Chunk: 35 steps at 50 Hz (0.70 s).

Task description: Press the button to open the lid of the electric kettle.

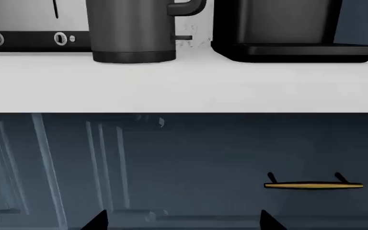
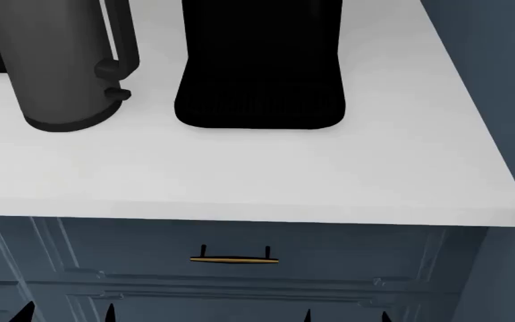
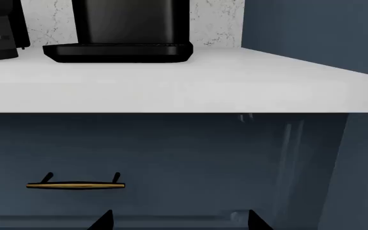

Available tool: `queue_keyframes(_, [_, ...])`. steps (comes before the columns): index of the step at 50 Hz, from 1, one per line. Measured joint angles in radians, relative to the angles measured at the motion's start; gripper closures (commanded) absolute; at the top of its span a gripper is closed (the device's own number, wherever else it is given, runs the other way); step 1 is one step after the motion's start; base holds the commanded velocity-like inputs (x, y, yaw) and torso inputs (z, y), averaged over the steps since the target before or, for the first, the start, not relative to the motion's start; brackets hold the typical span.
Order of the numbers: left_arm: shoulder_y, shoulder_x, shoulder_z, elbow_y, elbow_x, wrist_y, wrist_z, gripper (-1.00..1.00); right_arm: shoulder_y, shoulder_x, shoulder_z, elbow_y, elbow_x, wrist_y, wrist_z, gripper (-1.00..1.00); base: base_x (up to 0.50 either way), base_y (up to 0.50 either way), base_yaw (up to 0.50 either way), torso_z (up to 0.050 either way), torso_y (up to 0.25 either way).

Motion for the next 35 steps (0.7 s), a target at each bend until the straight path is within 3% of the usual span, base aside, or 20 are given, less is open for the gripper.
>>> queue_keyframes(30, [0.006,-0.06,0.066,-0.041,-0.067,0.054,-0.065,-1.0,0.032,0.072,-0.069,0.008,0.063,0.021,0.066,-1.0,0.0,0.0,0.0,0.0,0.0])
queue_keyframes(35, [0.005,-0.07,0.079,-0.05,-0.074,0.074,-0.064,-1.0,0.033,0.08,-0.076,0.008,0.066,0.022,0.075,-1.0,0.0,0.0,0.0,0.044,0.0])
